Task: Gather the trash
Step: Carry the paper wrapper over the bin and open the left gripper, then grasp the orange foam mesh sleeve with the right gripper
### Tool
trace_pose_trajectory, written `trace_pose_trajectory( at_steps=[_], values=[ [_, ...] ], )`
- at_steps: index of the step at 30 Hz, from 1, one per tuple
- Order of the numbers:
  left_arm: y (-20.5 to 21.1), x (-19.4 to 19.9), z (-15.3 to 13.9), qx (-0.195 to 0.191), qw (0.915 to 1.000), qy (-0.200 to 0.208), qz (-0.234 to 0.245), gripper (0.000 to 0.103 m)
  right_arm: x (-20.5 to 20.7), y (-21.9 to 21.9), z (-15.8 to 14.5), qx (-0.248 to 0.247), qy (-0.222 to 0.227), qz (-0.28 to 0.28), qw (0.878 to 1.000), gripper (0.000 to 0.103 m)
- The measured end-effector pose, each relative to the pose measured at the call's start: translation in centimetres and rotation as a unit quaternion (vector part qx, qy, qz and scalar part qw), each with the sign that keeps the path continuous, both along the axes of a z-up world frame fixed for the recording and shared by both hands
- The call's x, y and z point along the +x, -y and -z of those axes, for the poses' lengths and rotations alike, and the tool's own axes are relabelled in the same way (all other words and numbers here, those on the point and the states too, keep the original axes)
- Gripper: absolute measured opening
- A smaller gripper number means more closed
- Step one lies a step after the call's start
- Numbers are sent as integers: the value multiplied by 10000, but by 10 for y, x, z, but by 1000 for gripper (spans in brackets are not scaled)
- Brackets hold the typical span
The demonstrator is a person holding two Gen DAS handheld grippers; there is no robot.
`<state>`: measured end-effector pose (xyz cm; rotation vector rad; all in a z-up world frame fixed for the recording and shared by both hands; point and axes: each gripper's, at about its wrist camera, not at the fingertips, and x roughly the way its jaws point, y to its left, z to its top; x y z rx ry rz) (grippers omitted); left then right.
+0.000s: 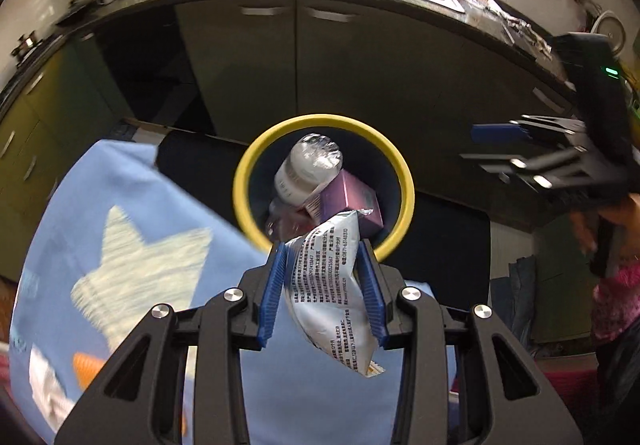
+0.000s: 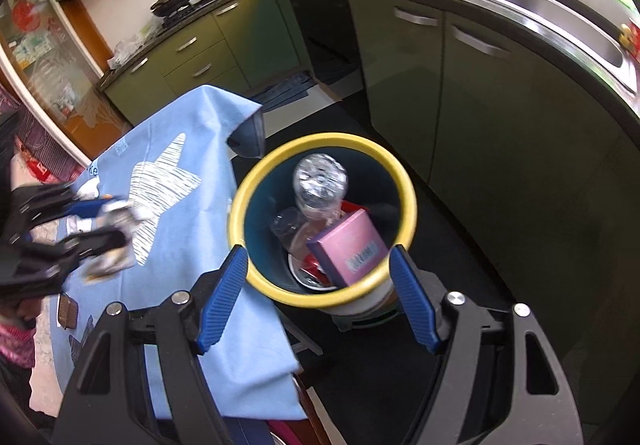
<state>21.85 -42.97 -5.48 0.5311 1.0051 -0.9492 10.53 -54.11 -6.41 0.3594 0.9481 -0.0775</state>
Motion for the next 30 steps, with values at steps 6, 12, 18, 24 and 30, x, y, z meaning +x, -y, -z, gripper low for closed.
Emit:
trace_pose_trajectory(
  at_steps=[6, 12, 18, 24, 30],
  values=[
    [67, 23, 44, 292, 9994, -136, 87, 37, -12, 21, 6, 14, -38, 149, 9999, 69],
    [89, 40, 72, 548, 9983, -143, -125, 57, -15, 33, 10, 62, -39, 266, 9996, 69],
    [50, 34, 42, 189, 9990, -149, -380, 69, -13, 29, 10, 27, -50, 186, 9998, 69],
    [-56, -2, -22, -486, 9938, 328, -941, 88, 5, 0, 15, 12, -140, -222, 9997, 70],
    [-186, -31, -48, -827, 9720, 805, -2047, 94, 42, -68, 16, -137, -184, -1127, 9934, 70]
  ],
)
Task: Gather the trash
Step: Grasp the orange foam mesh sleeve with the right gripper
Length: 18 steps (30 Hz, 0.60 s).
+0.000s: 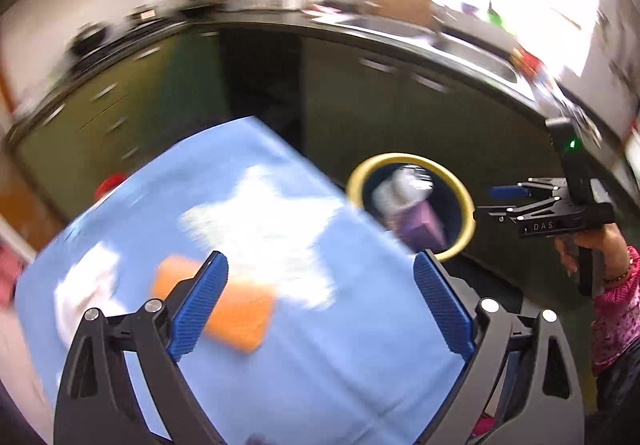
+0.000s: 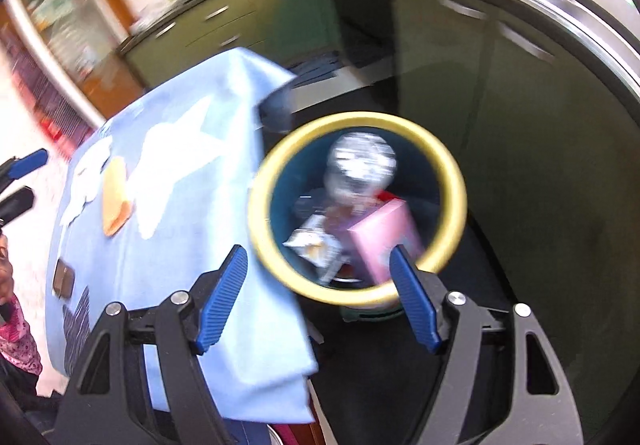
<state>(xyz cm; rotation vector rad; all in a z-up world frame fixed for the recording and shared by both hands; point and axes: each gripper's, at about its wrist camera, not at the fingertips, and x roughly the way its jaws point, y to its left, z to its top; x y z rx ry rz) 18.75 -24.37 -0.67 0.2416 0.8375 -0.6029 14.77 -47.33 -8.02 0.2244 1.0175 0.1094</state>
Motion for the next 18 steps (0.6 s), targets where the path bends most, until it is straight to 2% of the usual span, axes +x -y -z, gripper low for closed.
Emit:
trace_pose_trajectory(
  at_steps=[2, 5, 10, 15, 18],
  values=[
    [-51, -11, 1, -78, 9988, 2, -482, 97, 16, -33, -1, -70, 1, -415, 9991, 74],
    [-117, -17, 4, -79, 9929, 29, -1184, 97, 36, -80, -3, -120, 0, -1001, 9949, 74],
    [-203, -40, 15, -209, 9802, 86, -1966, 98, 71, -167, -1, -87, -13, -1938, 9810, 79],
    [-244, -58, 23, -294, 9728, 96, -2294, 98, 103, -235, 13, -391, -80, -2551, 9661, 83],
    [-252, -61, 30, -364, 9712, -3, -2354, 98, 117, -263, 25, -535, -196, -2753, 9597, 85]
  ],
)
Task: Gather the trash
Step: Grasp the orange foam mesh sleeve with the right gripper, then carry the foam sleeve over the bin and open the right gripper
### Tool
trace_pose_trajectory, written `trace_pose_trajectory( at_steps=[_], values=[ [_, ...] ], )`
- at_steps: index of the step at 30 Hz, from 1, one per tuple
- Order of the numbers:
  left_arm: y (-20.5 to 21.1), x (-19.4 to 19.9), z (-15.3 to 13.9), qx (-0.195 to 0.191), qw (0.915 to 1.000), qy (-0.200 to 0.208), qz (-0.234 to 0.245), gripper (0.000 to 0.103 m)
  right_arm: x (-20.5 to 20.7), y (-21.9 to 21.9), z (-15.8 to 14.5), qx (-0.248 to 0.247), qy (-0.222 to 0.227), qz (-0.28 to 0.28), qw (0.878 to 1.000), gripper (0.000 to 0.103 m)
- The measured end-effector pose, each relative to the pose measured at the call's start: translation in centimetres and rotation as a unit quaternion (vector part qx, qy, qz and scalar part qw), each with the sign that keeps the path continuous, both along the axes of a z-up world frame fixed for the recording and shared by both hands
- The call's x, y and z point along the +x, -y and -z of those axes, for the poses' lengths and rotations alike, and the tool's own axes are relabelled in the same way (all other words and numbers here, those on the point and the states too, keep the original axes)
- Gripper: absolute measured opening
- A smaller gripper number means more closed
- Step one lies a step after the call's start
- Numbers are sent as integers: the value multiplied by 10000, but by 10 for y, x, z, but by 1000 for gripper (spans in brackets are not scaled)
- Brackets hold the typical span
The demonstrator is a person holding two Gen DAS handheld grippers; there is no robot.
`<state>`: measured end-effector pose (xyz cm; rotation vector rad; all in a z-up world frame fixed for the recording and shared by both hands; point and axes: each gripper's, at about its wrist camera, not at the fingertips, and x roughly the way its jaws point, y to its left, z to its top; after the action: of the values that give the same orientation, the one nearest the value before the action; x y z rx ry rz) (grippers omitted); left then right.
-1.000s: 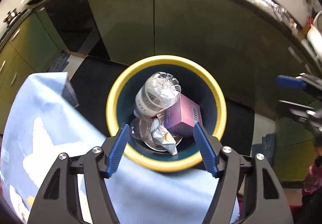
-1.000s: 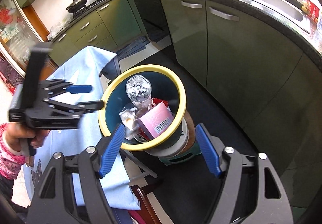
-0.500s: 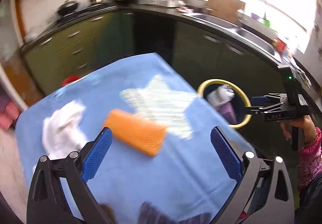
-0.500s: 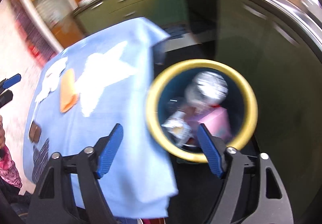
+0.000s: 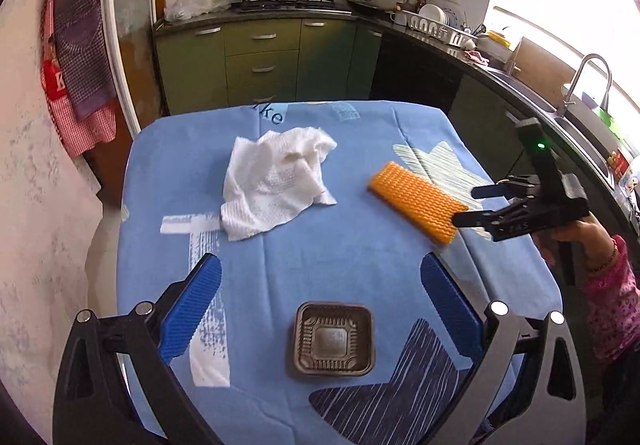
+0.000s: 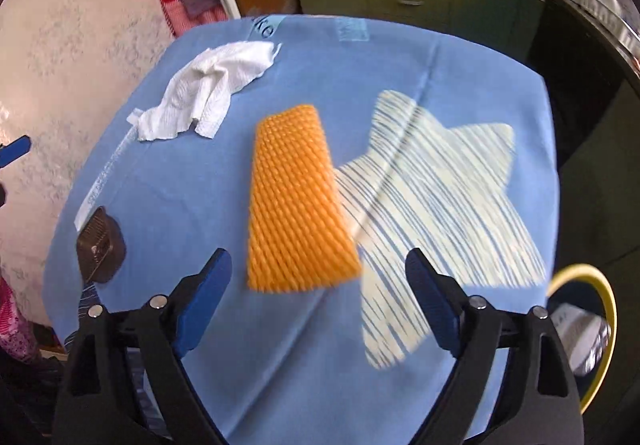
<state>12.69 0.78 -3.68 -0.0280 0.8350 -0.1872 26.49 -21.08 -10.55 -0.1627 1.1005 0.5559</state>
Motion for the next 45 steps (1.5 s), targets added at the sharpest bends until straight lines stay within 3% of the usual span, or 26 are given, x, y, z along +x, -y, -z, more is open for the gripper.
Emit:
trace_pose_trajectory(
  at_steps=[12, 18, 20, 25, 36, 40, 45],
  values=[
    [-9, 1, 12, -118, 9999, -74, -74, 98, 20, -43, 29, -639, -75, -228, 9977, 82],
    [-16, 1, 14, -164, 9997, -96, -159, 98, 21, -46, 25, -637, -1, -139, 9979, 58],
    [-17, 2, 15, -177, 9996, -98, -172, 98, 22, -44, 23, -553, -33, -105, 9984, 40],
    [-19, 1, 14, -175, 9996, -71, -190, 98, 17, -39, 8, -376, 112, -25, 9992, 13],
    [-9, -3, 8, -94, 9999, 12, -65, 98, -21, -12, -31, -21, 454, 139, 9989, 12],
    [0, -4, 3, -51, 10000, 65, 54, 98, -40, 27, -44, 11, 545, 498, 9973, 12],
    [14, -5, -1, -38, 9997, 116, 233, 98, -59, 109, -55, -148, 598, 1383, 9885, 12]
  ],
)
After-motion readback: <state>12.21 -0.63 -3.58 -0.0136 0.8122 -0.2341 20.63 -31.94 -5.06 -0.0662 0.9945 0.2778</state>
